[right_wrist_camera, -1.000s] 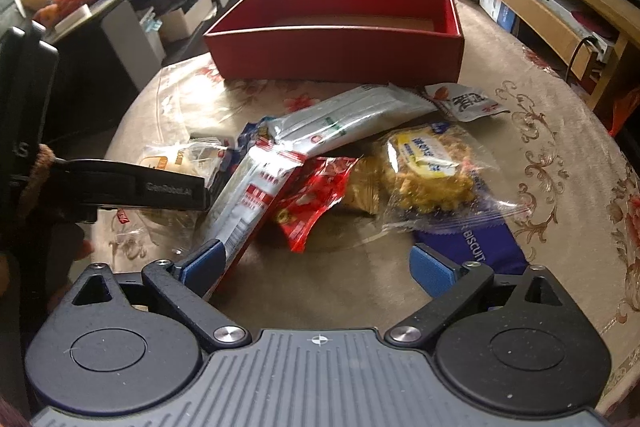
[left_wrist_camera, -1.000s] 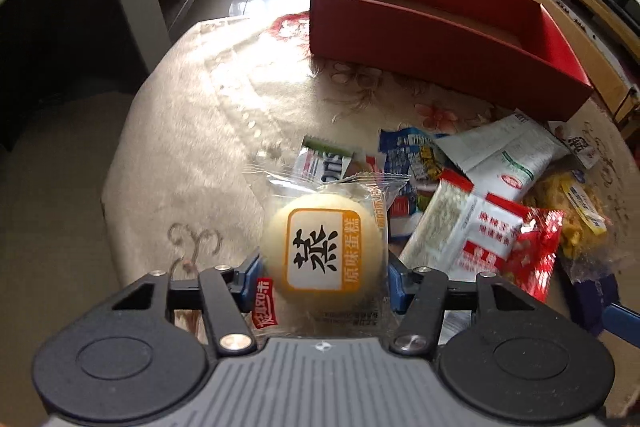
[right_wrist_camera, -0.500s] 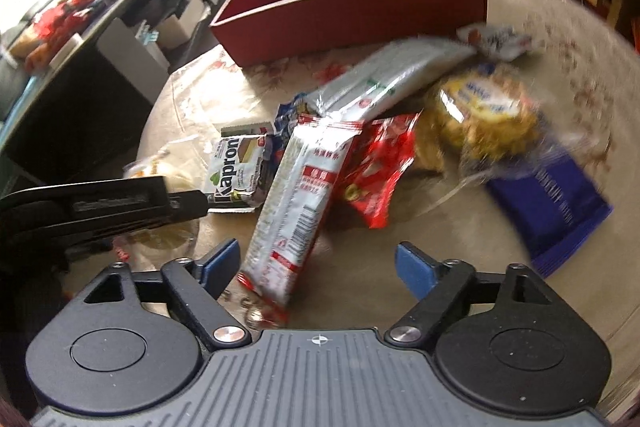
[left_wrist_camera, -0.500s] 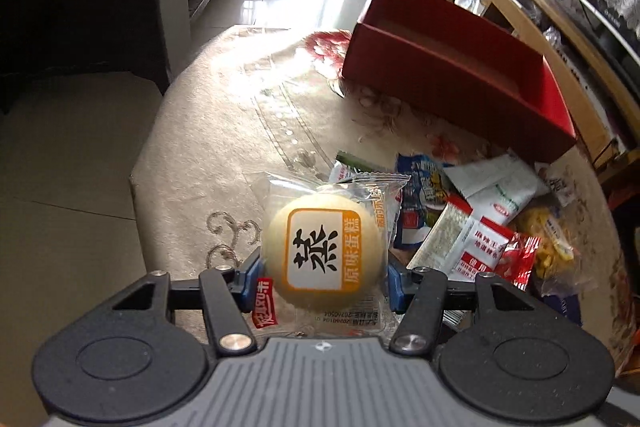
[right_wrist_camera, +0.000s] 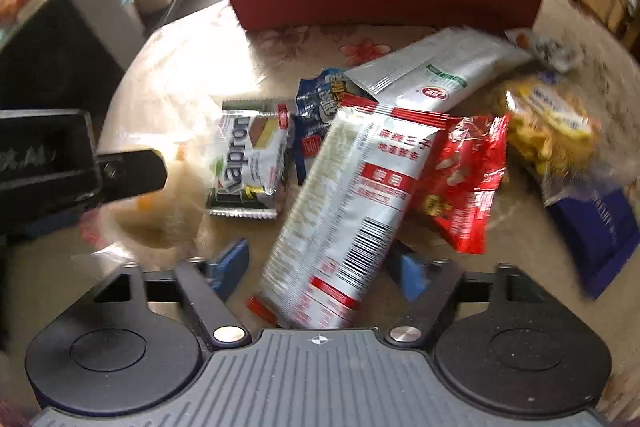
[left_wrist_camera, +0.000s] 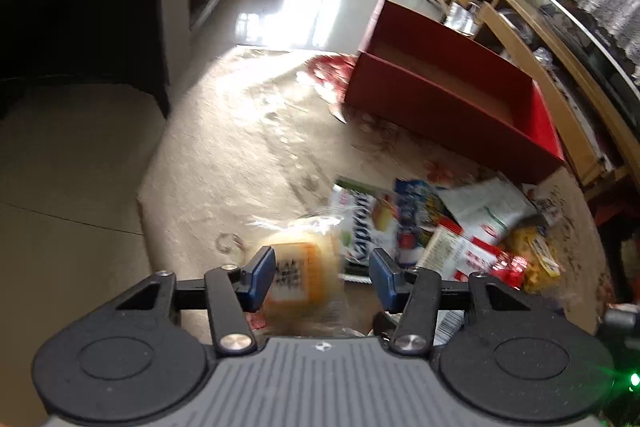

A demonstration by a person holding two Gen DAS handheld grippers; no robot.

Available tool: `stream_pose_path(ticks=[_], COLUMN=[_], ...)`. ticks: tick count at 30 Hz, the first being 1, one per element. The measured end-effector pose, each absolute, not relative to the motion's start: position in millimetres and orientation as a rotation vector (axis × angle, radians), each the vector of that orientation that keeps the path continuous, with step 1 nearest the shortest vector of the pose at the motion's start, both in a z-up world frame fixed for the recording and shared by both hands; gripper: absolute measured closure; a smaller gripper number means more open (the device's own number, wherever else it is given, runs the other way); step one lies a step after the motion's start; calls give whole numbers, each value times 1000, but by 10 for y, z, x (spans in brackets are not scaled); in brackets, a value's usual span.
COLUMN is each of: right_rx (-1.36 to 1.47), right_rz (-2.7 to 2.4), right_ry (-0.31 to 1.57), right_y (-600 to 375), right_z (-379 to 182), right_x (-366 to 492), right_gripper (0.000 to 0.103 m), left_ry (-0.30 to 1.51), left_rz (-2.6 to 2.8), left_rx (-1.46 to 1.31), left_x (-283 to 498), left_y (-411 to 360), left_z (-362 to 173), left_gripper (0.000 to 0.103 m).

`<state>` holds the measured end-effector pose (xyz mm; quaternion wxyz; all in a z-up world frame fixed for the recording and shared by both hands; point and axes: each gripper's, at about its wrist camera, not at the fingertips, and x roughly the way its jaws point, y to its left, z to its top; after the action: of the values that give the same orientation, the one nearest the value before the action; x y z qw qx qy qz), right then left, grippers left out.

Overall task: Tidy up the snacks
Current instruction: 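Lift the bun pack with the left tool while the right tool grasps the white-red strip pack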

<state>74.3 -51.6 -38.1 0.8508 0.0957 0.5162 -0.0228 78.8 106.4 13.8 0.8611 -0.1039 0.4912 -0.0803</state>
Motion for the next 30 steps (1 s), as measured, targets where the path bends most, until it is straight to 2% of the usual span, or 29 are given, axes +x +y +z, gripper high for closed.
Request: stream_pose_path(ticks=[4, 9, 10, 11, 12, 15, 19, 23, 27, 30], right_rx=[217, 170, 155, 134, 118, 86, 29, -69, -215, -363], right_rz=[3, 11, 14, 27, 35, 61, 53, 71, 142, 191], right_ry=[1124, 1158, 1159, 1153, 1147, 1132, 1088, 1033, 1056, 995], right_y=[-829, -1081, -1092, -1087, -1065, -1021, -966, -846, -613, -451], right_z=[-329, -313, -316, -316, -321, -313, -263, -202, -303, -314], right_x=[547, 263, 221, 176, 169, 177, 301, 383, 346, 197], right_gripper=[61, 62, 62, 62, 61, 50, 23, 17, 17, 14], left_ry=[1056, 1067, 1056, 1048, 1047, 1075, 1083, 1083, 1101, 1119], left_rz=[-225, -227, -212, -185, -152, -116, -49, 24, 47, 38], left_rx=[-193, -238, -245, -250, -252, -252, -160, -88, -47, -39], left_x=[730, 707, 702, 702, 706, 699, 651, 708, 723, 716], left_y=[927, 1076, 1126, 1171, 1197, 1166, 951, 798, 747, 749], left_z=[94, 78, 96, 105, 95, 17, -55, -89, -158, -176], left_gripper=[54, 53, 51, 42, 35, 35, 25, 23, 24, 24])
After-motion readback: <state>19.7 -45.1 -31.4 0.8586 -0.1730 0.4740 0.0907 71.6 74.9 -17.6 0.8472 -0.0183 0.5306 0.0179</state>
